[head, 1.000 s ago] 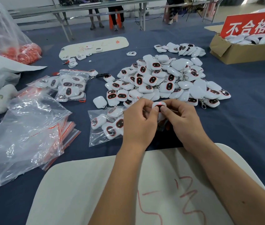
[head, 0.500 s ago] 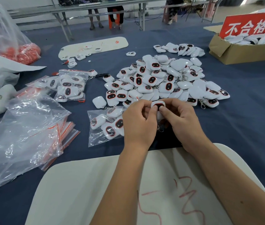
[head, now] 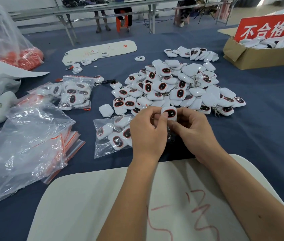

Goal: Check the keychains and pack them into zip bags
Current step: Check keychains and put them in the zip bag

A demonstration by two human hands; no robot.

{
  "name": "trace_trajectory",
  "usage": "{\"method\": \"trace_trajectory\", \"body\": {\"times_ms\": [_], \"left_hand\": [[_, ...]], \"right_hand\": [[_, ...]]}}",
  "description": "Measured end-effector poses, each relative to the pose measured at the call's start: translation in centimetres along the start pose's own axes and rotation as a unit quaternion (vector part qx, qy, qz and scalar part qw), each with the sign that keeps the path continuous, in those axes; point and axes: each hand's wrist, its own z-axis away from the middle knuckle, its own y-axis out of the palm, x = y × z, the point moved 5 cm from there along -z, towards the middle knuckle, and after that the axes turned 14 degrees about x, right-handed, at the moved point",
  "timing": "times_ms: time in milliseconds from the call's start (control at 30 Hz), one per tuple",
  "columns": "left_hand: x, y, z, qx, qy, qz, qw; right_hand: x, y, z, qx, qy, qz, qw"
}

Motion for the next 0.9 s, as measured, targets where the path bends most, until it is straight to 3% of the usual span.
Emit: {"method": "trace_trajectory", "body": {"times_ms": [467, 633, 900], "left_hand": [[0.1, -0.1, 0.0, -0.018, -0.002, -0.014, 1.0], [0.2, -1.0, 0.4, -0.078, -0.03, -0.097, 0.992], [0.2, -1.2, 0.4, -0.066, -0.082, -0.219, 0.97]], "right_hand": [[-0.3, -0.1, -0.2, -0.019, 0.012, 0.003, 1.0], [-0.2, -0.2, 0.0, -0.038, 0.015, -0.004, 0.999], [-0.2, -0.3, -0.2, -0.043, 0.024, -0.06, 0.997]]}}
